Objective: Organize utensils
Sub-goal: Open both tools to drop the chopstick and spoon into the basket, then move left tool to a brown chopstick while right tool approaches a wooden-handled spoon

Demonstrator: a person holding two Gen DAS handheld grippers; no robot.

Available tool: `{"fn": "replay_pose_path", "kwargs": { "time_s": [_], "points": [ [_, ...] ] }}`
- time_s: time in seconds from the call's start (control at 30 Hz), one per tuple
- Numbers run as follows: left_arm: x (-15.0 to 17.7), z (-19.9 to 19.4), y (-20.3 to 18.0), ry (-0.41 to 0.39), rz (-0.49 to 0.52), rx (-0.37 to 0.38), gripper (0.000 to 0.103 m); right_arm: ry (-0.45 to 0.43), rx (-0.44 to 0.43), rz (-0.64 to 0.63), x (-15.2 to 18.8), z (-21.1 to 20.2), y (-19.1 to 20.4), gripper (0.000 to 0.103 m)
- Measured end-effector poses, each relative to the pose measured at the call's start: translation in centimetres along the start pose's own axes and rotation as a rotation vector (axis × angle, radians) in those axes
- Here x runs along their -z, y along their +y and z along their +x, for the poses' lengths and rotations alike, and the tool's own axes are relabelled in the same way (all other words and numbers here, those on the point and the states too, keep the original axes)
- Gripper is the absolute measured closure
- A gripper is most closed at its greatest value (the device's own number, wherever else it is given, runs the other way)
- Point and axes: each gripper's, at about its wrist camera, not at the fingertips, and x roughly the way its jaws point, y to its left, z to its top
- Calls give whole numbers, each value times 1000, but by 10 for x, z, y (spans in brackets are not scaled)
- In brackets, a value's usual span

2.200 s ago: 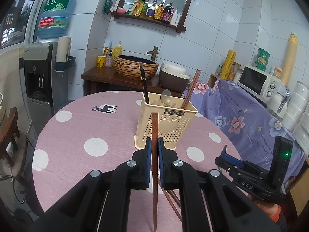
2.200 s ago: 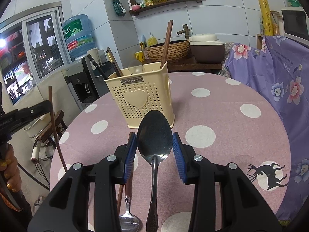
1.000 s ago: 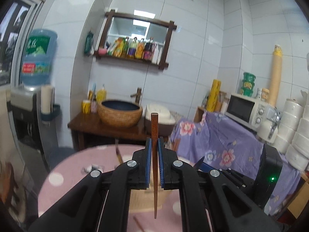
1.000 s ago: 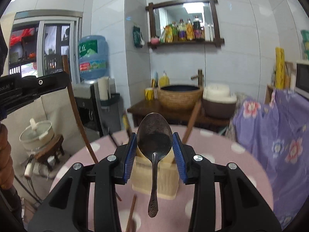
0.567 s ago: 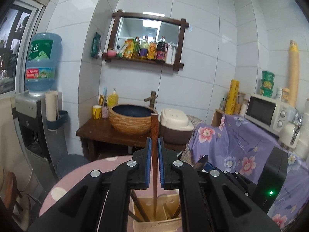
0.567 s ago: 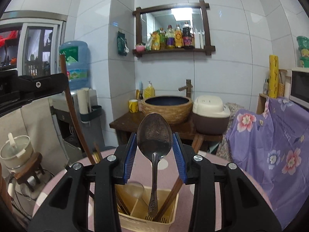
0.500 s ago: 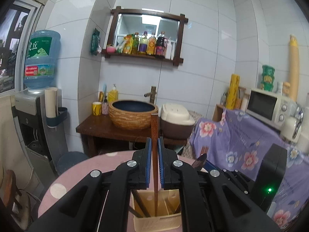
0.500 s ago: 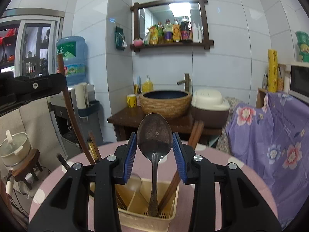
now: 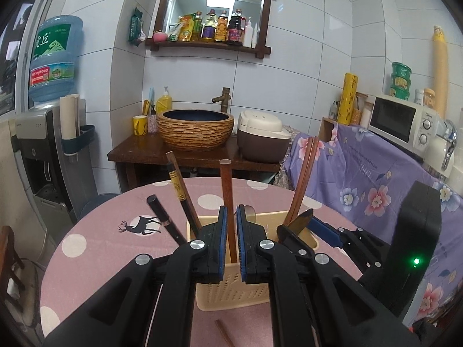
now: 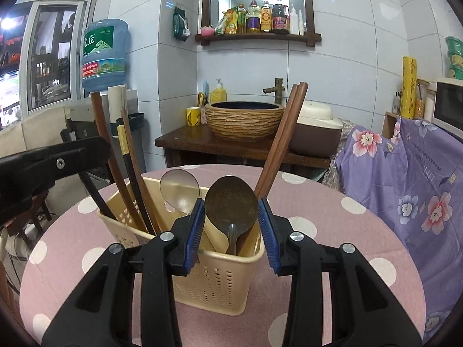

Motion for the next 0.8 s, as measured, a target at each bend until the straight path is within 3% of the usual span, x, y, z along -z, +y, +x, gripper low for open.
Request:
{"fn": "replay_pose_path", "kwargs": {
  "time_s": [0.03, 0.1, 0.2, 0.27, 0.4, 0.53, 0.8],
  "points": [
    [1, -4, 1, 3, -6, 8, 94, -10, 0, 0, 1, -5, 0, 61],
    [3, -13, 3, -5, -11, 18, 82, -28, -1, 4, 4, -17, -1, 48],
    [14, -40, 5, -38, -27, 35, 59, -35, 6, -3, 11, -38, -2, 48],
    [26, -53, 6, -41, -32, 30, 55, 4, -15, -7, 19, -50, -1, 48],
    [59, -64, 15, 22, -58, -4, 53, 210, -132, 1, 50, -62, 9, 48],
    [96, -62, 30, 117, -121, -40, 53, 389, -184, -14, 89, -64, 26, 52],
    [135, -66, 49, 210, -186, -62, 53, 552, -186, -20, 136, -63, 47, 68]
  ]
}}
